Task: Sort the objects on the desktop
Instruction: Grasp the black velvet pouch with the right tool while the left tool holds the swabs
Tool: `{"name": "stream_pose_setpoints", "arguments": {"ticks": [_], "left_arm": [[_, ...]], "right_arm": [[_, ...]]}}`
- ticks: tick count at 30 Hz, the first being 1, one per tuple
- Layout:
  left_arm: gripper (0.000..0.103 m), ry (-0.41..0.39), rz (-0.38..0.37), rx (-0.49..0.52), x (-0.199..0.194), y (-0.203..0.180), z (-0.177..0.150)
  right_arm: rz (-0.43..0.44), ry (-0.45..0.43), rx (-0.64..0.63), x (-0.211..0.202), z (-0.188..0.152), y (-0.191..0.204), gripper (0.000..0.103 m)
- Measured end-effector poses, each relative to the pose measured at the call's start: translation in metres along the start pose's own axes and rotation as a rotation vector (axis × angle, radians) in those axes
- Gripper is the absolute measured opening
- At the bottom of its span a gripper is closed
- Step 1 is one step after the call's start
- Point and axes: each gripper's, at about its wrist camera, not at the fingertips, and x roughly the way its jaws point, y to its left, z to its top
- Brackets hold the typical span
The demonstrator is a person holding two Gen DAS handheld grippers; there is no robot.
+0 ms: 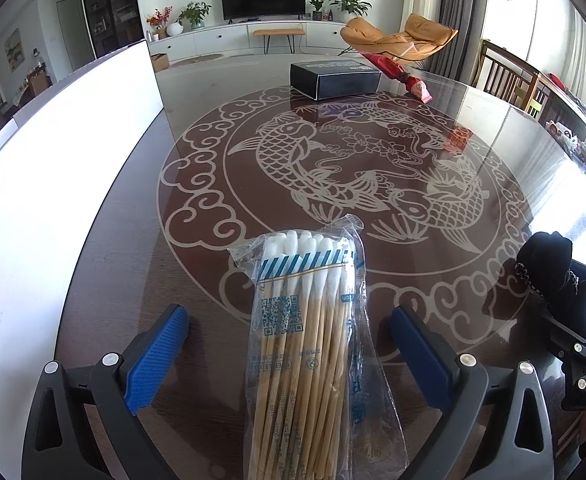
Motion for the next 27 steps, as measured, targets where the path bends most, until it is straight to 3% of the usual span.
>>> {"name": "stream_pose_setpoints", "arguments": {"ticks": [27], "left_arm": [[0.103,0.002,-0.006,0.002,0.0022,0.0001,0.0013]], "right_arm": [[-0.008,0.001,0.009,0.0009,0.0005,0.0004,0.103]]}}
